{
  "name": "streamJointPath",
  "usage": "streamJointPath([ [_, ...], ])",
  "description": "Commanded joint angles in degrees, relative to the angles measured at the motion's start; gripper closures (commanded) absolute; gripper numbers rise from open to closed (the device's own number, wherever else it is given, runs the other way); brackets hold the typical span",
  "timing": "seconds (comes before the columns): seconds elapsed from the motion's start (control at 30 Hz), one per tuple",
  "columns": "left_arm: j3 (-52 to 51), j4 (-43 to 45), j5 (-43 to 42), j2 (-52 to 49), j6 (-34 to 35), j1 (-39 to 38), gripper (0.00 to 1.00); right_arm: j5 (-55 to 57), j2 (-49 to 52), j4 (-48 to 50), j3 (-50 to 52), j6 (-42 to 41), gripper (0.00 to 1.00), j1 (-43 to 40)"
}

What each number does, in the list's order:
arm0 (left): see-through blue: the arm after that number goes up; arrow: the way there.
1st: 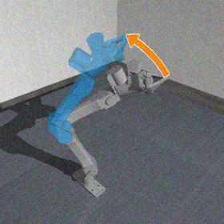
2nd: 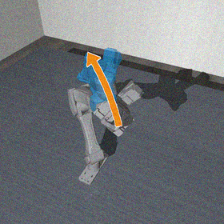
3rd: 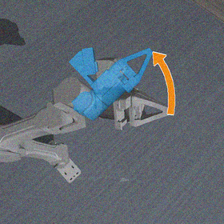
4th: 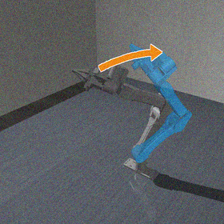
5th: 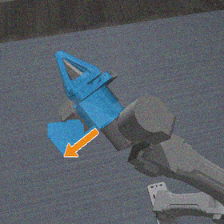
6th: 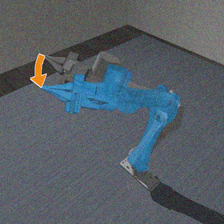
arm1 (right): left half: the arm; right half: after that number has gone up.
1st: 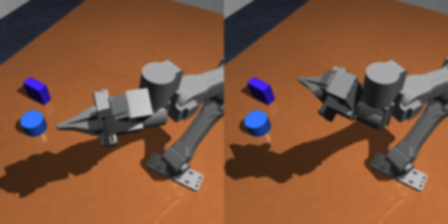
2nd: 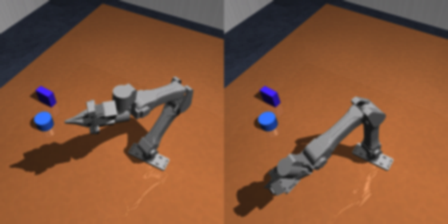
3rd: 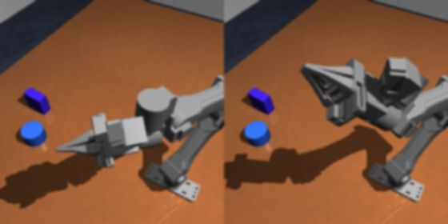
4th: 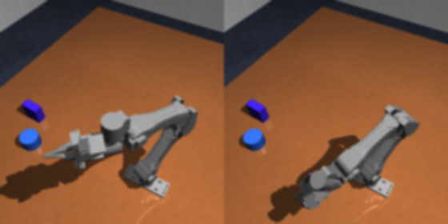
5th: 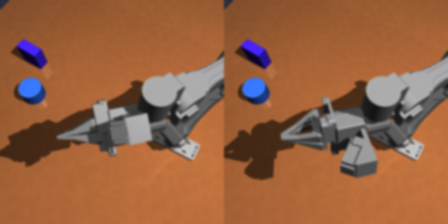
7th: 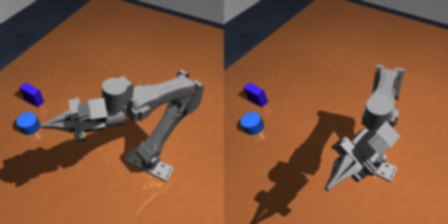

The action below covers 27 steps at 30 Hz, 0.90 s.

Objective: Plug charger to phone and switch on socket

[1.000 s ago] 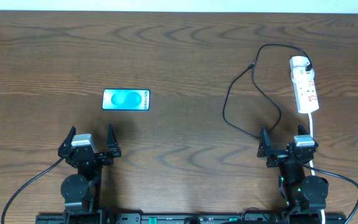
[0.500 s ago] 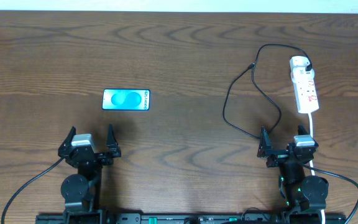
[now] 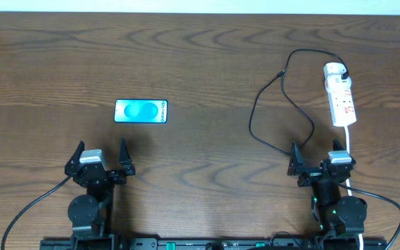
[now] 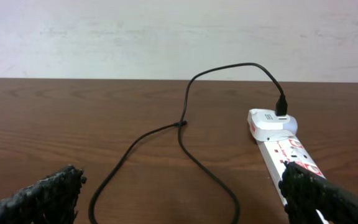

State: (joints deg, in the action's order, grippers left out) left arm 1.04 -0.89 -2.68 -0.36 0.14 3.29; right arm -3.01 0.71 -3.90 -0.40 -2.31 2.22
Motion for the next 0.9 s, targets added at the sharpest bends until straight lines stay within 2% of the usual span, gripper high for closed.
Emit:
streamJointPath([
  [0.0,0.1,0.3,0.1,0.1,-0.1,0.2,0.01,0.5,-0.1,-0.2,0.1,0.3,0.01,0.3],
  [0.4,1.3,-0.3,0.1,-1.0,2.3,0.2,0.01,0.5,-0.1,-0.2,0.1,0.3,0.01,0.3],
  [0.87,1.9,0.2,-0.2,-11.0,2.3,0.2,0.01,0.5,-0.1,-0.2,0.1,0.3,0.01,0.3],
])
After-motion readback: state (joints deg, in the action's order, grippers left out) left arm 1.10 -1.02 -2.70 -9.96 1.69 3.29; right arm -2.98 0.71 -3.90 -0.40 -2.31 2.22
